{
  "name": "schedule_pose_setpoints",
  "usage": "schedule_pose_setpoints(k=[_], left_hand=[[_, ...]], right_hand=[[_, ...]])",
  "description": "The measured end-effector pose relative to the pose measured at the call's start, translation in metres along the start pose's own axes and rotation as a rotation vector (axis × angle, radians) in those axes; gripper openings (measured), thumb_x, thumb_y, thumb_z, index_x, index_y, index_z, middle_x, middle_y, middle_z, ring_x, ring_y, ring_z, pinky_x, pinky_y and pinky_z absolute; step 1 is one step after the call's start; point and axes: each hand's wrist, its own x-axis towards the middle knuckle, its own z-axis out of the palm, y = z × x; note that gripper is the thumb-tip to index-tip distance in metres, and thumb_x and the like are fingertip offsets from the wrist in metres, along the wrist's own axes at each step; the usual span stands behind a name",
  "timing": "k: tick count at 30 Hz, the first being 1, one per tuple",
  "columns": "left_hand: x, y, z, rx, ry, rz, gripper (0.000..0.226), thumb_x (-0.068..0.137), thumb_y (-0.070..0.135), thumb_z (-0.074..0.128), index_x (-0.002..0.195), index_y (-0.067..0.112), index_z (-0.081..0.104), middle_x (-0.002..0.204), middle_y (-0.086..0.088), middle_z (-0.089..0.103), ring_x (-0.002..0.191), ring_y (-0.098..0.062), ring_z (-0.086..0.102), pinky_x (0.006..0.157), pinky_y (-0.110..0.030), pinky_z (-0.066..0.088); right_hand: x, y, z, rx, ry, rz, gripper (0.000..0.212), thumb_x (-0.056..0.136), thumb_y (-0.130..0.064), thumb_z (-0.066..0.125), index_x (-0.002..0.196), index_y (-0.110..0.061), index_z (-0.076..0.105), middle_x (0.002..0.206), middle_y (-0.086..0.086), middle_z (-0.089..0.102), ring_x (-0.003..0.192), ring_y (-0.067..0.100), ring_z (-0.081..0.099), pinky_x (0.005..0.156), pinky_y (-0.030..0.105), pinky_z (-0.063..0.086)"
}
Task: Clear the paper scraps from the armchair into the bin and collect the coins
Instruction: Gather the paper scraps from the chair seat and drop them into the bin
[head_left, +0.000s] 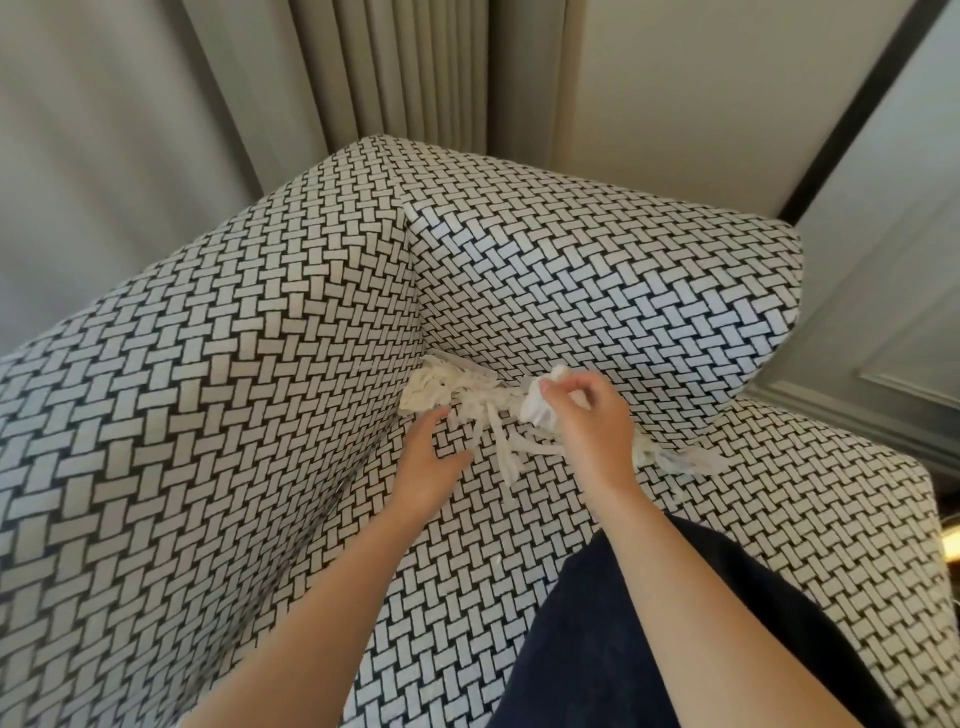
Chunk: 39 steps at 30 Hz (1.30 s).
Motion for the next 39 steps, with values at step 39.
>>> schedule_pose_setpoints(k=[39], left_hand=[[0.106,0.004,0.031,-0.18,0.357,-0.387,0.066,0.068,0.027,0.072,0.126,0.033,0.043,0.144,-0.008,0.027,0.134,-0.03,0.016,0.111,-0.051,0.012]], right_hand=[[0.018,0.003,0.007,0.371,-0.094,0.481,0.007,0.087,-0.009,0.061,0.081,-0.008,0.058,0.09,0.008,0.067,0.087,0.02,0.059,0.092,0.039,0.05]])
